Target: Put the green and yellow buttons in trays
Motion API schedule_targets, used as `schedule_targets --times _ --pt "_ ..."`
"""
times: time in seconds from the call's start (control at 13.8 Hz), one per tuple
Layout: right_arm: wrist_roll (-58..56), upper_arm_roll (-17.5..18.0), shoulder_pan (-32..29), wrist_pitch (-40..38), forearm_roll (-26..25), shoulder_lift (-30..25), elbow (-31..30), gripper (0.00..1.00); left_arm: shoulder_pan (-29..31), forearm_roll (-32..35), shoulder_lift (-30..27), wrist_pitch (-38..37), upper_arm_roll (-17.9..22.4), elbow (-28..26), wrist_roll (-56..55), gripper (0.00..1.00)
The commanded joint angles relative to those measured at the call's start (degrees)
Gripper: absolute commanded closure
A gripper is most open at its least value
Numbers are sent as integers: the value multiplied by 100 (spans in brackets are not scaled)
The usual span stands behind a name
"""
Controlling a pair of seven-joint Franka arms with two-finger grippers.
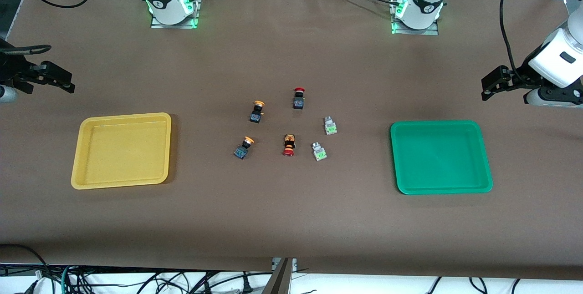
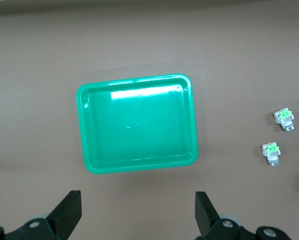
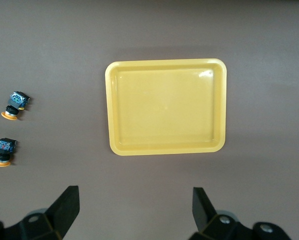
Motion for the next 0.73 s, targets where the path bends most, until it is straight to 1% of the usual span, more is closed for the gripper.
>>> schedule_targets --times 0.0,0.15,0.29,0.65 --pt "8 -15 7 -43 5 58 142 0 22 46 41 -322 -13 235 65 0" --pt "8 -15 7 -34 -3 58 142 0 -3 141 85 -341 -22 383 74 0" --pt "17 -15 7 -34 5 67 142 0 5 133 94 -324 -13 393 91 0" --pt "-18 -15 16 45 5 347 90 0 14 124 155 -332 -4 393 48 0"
